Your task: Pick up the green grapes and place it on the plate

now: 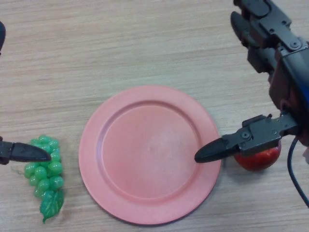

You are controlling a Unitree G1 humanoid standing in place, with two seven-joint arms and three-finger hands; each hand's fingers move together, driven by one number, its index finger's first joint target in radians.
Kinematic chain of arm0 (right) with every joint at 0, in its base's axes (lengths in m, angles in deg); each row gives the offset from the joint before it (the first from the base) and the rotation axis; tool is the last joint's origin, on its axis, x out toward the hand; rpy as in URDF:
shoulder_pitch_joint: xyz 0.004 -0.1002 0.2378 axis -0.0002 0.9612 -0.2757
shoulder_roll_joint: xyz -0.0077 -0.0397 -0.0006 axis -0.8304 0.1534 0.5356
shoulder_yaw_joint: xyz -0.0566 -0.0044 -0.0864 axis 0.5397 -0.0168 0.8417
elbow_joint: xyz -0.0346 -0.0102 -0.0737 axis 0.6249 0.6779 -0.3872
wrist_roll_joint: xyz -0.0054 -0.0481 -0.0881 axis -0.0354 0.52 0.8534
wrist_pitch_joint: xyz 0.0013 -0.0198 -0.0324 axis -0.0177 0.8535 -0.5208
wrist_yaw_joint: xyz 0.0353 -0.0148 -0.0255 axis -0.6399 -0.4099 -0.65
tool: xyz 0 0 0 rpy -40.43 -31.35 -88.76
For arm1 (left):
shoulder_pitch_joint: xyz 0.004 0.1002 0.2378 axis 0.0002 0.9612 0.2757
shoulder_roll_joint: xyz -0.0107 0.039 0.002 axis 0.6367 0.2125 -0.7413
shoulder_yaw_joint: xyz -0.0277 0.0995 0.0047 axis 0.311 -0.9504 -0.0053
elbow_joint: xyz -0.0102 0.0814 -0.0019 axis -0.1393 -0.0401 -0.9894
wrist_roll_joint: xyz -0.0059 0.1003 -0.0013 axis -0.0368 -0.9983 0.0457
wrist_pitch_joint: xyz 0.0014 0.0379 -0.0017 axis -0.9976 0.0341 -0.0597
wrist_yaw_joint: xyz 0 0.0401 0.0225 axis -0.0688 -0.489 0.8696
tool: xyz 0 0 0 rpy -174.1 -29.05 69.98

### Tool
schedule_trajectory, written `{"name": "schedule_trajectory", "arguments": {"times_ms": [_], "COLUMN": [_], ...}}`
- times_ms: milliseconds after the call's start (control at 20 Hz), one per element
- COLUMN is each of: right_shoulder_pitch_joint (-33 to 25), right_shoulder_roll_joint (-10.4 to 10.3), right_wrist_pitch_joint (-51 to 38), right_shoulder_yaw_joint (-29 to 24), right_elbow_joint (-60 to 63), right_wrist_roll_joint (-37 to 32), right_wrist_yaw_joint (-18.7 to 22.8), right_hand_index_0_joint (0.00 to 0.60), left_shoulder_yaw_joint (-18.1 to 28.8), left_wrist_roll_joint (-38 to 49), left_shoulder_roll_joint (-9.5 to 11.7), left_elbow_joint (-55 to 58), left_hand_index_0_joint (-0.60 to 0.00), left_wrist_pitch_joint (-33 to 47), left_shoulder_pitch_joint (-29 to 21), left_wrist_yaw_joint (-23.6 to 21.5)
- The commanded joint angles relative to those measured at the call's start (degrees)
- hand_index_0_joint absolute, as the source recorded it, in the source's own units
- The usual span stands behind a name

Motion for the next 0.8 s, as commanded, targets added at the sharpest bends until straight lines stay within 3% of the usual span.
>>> {"name": "schedule_trajectory", "arguments": {"times_ms": [50,450,600,800], "right_shoulder_pitch_joint": [-2.54,-2.87,-2.72,-2.35], "right_shoulder_roll_joint": [0.17,0.66,0.78,0.17], "right_wrist_pitch_joint": [-9.38,-10.29,-10.72,-11.56], "right_shoulder_yaw_joint": [-2.29,-2.97,-2.45,-1.63], "right_elbow_joint": [-1.36,0.26,0.65,1.78], "right_wrist_roll_joint": [-0.17,-2.75,-2.75,-2.97], "right_wrist_yaw_joint": [-0.17,-0.4,-0.33,-0.29], "right_hand_index_0_joint": [0.0,0.0,0.0,0.0], "left_shoulder_yaw_joint": [4.32,-0.3,-0.39,1.88], "left_wrist_roll_joint": [-3.12,-9.5,-10.87,-14.94], "left_shoulder_roll_joint": [1.57,-2.29,-3.2,-6.88], "left_elbow_joint": [1.2,2.52,3.16,0.74], "left_hand_index_0_joint": [0.0,0.0,0.0,0.0], "left_wrist_pitch_joint": [10.59,11.52,11.38,18.08], "left_shoulder_pitch_joint": [-0.36,1.69,2.95,7.84], "left_wrist_yaw_joint": [-1.19,-5.14,-4.58,-1.81]}}
